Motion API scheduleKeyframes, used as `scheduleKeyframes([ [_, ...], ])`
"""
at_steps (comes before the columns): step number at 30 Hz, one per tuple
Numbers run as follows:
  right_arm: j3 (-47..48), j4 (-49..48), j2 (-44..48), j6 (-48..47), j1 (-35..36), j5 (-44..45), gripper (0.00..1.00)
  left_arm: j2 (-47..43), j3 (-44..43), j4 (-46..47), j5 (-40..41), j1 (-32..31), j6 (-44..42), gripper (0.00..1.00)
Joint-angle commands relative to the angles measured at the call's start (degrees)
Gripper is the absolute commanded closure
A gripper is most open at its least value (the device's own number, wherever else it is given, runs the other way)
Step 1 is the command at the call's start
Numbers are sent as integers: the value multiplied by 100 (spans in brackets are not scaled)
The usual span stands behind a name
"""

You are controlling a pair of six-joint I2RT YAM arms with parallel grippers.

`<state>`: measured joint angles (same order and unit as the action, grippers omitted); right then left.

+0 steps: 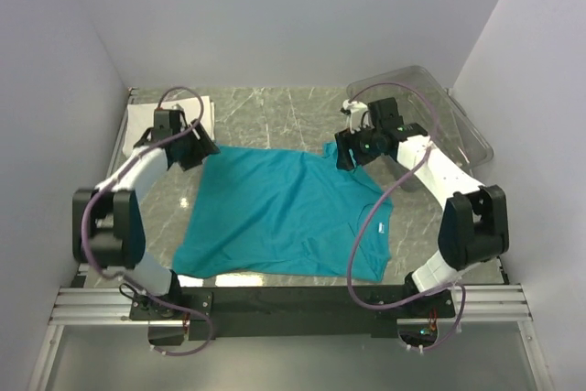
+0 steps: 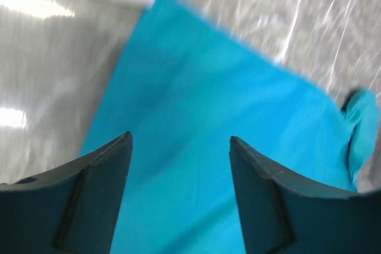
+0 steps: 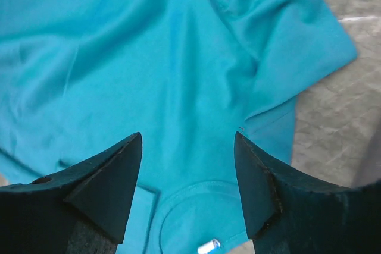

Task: Fold and stack the t-shirts
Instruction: Flatten the tshirt out

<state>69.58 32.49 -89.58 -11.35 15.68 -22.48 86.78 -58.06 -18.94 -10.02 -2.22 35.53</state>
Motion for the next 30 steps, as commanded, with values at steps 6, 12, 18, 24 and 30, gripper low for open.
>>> scheduleKeyframes([
  [6,635,-270,-753,564,58,367,34,1648,-1557,717,-623,213,-696,36],
  [12,1004,-42,-1184,362,58,271,36,2255,-1963,505,-562,213,-942,39],
  [18,1128,-6,-1395,353,49,323,36,2457,-1919,567,-588,213,-960,41],
  [24,1137,-6,-1422,380,40,332,37,2703,-1954,558,-396,213,-1021,44],
  [30,1145,12,-1413,388,40,367,37,2870,-2025,470,-343,187,-1135,47],
])
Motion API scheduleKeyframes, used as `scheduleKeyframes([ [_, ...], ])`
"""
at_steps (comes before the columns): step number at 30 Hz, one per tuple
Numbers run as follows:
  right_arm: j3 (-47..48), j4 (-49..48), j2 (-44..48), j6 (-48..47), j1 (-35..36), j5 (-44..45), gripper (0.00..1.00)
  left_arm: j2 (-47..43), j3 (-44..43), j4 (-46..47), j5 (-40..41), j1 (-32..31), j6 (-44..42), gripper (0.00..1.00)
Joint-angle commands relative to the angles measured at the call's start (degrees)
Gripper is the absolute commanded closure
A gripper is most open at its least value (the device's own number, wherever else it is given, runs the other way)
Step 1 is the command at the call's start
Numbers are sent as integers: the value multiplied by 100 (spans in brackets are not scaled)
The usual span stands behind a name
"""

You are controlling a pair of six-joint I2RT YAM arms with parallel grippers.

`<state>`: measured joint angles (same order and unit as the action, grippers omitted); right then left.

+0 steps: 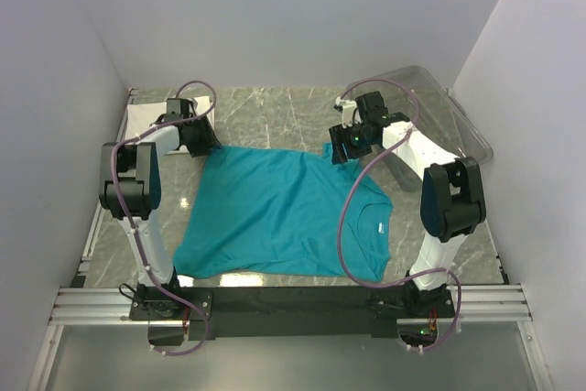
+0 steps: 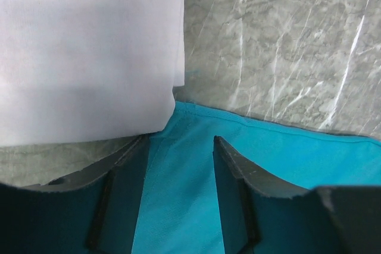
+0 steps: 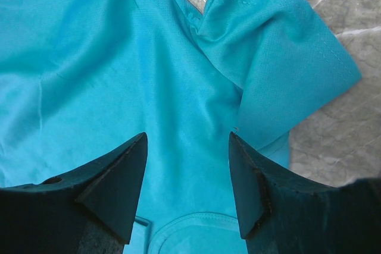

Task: Fold and stack the t-shirts
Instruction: Flatten the tshirt out

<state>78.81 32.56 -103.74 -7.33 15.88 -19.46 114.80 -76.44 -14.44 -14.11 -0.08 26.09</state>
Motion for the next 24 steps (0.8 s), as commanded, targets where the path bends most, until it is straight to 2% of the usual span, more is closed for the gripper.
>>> scheduleKeyframes([
  [1,223,5,-5,-14,12,74,37,95,-178,2,110,-62,-218,47],
  [5,267,32,-23,-14,-15,74,37,165,-178,-164,522,-212,-315,47],
  [9,258,40,-5,-31,-15,74,37,51,-90,-226,1312,-326,-385,44],
  [16,319,49,-102,-5,-23,179,37,7,-81,-323,1692,-467,-438,44],
  [19,372,-12,-172,108,-24,548,36,33,33,-306,1692,-537,-411,44],
  [22,503,-65,-304,241,-23,926,36,51,156,-235,1613,-564,-324,53],
  [24,609,-22,-470,425,-24,1215,35,42,287,-157,1517,-572,-271,64],
])
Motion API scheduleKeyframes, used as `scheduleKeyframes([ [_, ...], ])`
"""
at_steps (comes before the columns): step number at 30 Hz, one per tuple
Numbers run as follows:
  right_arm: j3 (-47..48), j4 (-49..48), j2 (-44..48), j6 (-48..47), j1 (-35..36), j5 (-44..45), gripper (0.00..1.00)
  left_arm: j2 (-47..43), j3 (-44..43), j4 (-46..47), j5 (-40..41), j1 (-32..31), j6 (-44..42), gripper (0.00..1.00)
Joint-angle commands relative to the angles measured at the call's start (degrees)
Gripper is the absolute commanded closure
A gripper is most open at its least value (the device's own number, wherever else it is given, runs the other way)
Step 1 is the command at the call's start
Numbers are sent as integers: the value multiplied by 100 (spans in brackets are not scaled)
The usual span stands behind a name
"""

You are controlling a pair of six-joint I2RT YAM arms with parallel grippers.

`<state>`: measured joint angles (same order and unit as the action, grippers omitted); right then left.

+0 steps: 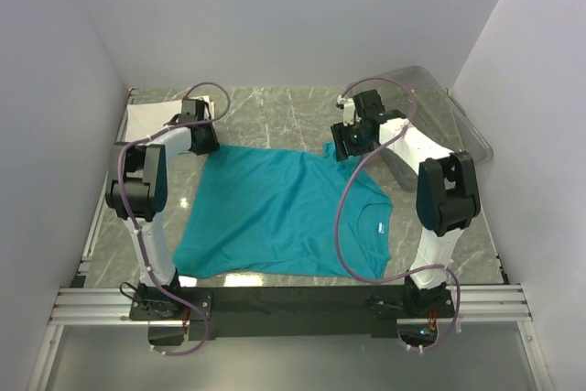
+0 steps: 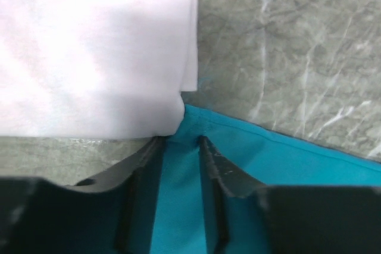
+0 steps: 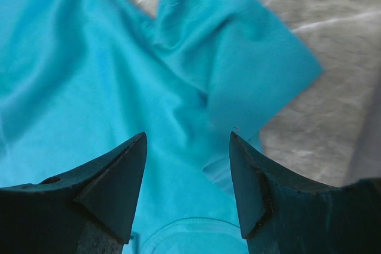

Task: Fold and stack the t-shirts
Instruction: Flatten the tshirt out

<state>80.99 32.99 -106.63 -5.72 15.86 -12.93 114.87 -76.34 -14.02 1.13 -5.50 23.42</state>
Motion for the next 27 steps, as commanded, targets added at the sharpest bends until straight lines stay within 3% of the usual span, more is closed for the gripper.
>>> scheduleKeyframes([
  [1,487,-13,-226,325,-21,642,35,18,381,-180,-16,-30,13,68],
  [5,313,-91,-201,404,66,1221,36,-96,567,-75,-51,-30,75,87],
  [11,66,-293,-253,563,102,2285,37,-439,787,40,-60,-30,171,99],
  [27,655,-188,-1140,958,102,2084,42,-1045,1296,93,-165,-30,180,99],
])
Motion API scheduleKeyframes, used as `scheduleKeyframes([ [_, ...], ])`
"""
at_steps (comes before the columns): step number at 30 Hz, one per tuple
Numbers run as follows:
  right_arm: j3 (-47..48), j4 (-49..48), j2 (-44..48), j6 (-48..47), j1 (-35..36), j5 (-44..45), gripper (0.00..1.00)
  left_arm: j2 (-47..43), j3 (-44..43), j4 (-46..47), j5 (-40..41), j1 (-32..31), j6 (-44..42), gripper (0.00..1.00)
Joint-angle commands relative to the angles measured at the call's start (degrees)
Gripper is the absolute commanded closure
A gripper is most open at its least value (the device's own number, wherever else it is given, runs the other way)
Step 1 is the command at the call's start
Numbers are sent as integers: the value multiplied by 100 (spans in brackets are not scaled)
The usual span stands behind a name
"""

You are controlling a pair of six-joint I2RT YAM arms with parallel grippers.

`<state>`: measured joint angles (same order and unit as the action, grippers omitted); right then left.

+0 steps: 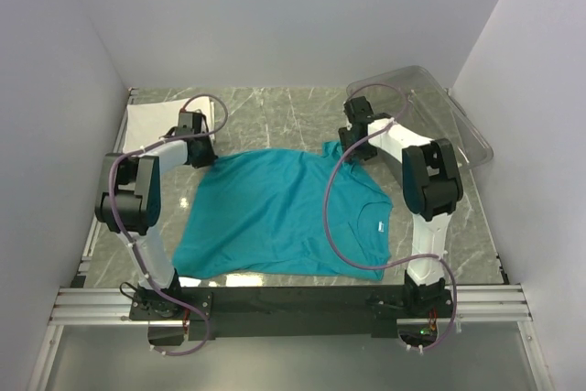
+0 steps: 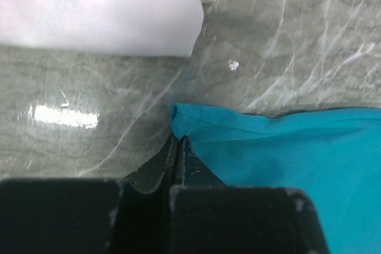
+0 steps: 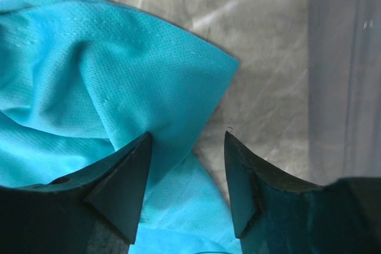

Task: Fold and stack the t-shirts
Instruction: Flatten the tshirt out

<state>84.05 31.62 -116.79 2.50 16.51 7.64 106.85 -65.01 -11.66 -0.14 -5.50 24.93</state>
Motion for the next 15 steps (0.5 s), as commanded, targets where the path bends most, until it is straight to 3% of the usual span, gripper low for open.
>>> scheduleKeyframes([
  [1,401,-50,-151,163,28,-16,43,-261,217,-144,-39,-30,38,99],
  [11,691,-156,-326,198,-113,-315,55,-568,445,-301,-3,-13,-23,99],
  [15,771,-279,-362,66,-131,-684,72,-884,700,-433,199,127,73,99],
])
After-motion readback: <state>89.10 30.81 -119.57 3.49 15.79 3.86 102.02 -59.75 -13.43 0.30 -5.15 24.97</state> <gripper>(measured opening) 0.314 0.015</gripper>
